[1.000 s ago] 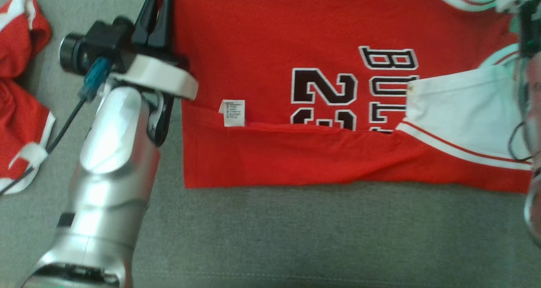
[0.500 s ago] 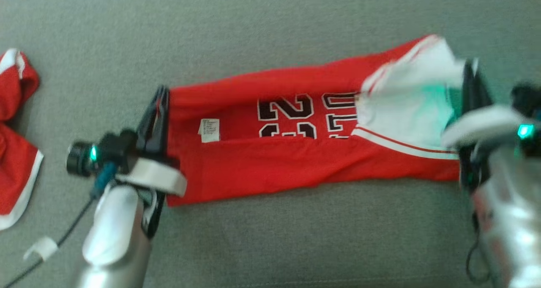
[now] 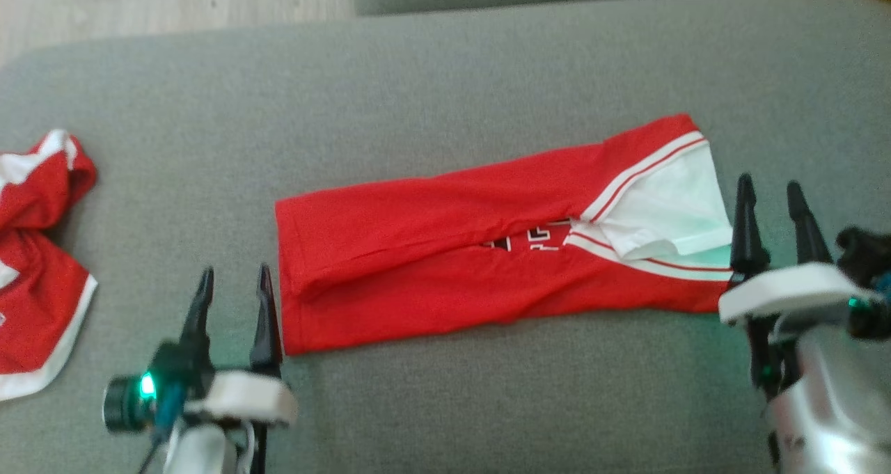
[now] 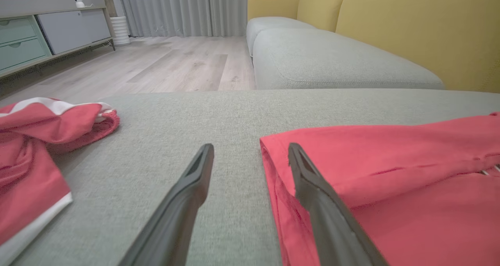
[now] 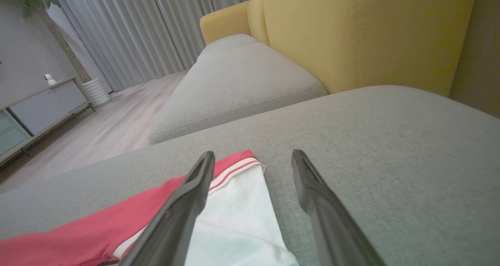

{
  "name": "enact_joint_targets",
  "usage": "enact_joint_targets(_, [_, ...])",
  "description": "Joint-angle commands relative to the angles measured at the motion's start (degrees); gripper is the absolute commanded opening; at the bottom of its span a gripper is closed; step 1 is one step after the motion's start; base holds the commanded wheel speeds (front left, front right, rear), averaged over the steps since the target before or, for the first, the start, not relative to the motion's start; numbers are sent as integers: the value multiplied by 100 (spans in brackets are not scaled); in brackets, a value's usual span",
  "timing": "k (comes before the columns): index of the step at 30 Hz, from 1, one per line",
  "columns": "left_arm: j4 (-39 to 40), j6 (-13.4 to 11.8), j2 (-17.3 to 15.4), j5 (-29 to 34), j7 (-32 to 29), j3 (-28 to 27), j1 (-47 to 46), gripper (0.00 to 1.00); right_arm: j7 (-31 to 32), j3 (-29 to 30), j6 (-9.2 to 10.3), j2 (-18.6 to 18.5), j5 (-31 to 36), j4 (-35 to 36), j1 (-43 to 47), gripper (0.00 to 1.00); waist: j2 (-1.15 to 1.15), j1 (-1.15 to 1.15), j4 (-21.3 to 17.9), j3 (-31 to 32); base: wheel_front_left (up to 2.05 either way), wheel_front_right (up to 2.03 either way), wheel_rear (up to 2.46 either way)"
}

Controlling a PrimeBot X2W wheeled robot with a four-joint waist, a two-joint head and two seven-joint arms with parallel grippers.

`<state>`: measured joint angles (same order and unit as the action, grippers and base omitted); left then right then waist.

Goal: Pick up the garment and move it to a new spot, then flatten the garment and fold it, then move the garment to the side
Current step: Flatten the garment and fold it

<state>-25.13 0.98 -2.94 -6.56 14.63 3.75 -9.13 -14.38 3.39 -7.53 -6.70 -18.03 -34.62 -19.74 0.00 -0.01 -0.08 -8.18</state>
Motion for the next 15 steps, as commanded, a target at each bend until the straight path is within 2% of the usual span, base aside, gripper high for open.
enact_joint_targets(1, [265,-52,-33,15,37,-188,70,100,-62,-26,4,79,121,267,123,100,0,1,48,205,0,0,0])
enact_joint_targets(7, [659,-194,-2,202,37,-114,748,100,-62,139,4,326,751,672,782,100,0,1,148,631,0,0,0])
enact_joint_targets(15, [777,-287,4,140,37,-71,1105,100,-62,78,4,379,733,749,1214,100,0,1,224,797,0,0,0])
